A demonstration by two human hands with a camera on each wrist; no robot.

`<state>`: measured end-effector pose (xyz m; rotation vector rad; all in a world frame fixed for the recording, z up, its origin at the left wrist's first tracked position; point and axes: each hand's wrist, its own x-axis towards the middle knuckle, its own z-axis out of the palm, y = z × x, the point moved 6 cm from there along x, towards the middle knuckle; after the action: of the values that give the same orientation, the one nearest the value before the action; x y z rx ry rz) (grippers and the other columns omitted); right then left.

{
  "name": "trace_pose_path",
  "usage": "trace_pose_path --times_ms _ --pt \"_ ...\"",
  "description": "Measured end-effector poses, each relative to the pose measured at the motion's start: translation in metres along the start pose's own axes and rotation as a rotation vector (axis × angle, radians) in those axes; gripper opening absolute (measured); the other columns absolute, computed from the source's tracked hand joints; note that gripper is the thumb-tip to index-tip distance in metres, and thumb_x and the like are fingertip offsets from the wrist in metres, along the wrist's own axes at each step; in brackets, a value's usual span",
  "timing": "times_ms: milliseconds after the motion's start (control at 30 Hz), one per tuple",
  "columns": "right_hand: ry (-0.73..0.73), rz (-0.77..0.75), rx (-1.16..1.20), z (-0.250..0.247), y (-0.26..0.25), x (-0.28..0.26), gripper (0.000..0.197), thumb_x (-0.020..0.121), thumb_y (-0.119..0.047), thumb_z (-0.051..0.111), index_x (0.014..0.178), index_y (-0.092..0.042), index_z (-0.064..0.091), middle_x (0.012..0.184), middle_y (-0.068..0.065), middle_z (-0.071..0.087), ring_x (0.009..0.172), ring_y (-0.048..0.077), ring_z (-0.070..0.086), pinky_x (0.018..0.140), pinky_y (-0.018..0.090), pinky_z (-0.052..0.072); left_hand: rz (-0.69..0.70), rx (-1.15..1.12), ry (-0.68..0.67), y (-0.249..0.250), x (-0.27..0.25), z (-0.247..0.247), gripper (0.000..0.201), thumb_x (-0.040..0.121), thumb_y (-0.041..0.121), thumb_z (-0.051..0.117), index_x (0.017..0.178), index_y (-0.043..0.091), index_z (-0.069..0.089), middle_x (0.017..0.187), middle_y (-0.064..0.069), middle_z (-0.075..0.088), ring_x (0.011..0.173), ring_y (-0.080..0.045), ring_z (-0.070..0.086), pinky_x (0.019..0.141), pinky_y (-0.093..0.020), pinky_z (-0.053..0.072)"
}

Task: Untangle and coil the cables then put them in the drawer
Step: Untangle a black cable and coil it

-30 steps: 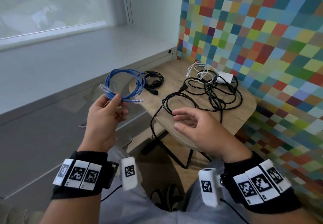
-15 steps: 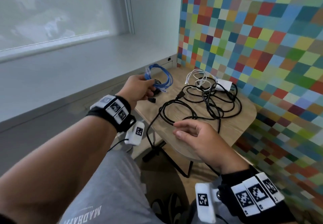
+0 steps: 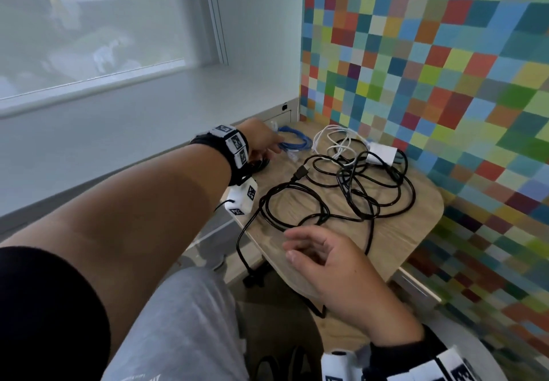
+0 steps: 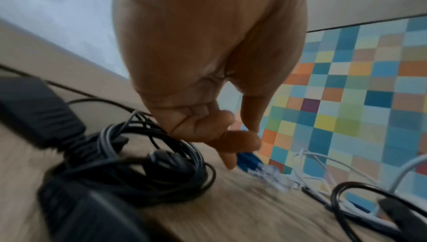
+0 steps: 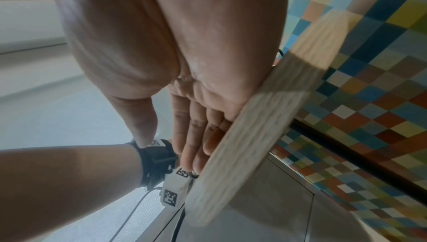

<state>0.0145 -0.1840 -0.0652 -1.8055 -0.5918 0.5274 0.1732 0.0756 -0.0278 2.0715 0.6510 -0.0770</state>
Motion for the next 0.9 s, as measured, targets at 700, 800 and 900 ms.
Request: trace_pose_path --times_ms 700,800,900 --pt "0.062 -0.098 -0.028 -0.001 0.001 -0.011 0.025 0.097 -0.024 0.07 0.115 -0.042 0.07 0.109 -0.024 0.072 0.106 -0.004 0.067 0.091 0.021 0.057 0.215 0.786 0.17 -0.07 -0.088 -0.044 0.016 0.091 0.039 0.071 0.103 0.029 0.073 0.098 0.008 0.069 0.092 -0.019 0.063 0.082 -0.032 0.05" --pt "0.075 -0.096 -0.032 0.0 0.0 -0.013 0.025 0.098 -0.022 0.07 0.114 -0.042 0.071 0.109 -0.024 0.073 0.106 -0.004 0.067 0.092 0.021 0.057 0.31 0.583 0.256 -0.081 -0.113 -0.054 0.016 0.091 0.031 0.072 0.107 0.03 0.07 0.103 0.012 0.068 0.098 -0.016 0.063 0.087 -0.032 0.048" --pt "0.092 -0.09 -0.018 0.001 0.0 -0.012 0.025 0.097 -0.02 0.071 0.112 -0.04 0.072 0.108 -0.022 0.074 0.106 -0.002 0.069 0.093 0.025 0.058 0.361 0.284 0.319 -0.092 -0.142 -0.062 0.015 0.091 0.024 0.074 0.104 0.031 0.069 0.099 0.015 0.07 0.095 -0.007 0.065 0.087 -0.028 0.047"
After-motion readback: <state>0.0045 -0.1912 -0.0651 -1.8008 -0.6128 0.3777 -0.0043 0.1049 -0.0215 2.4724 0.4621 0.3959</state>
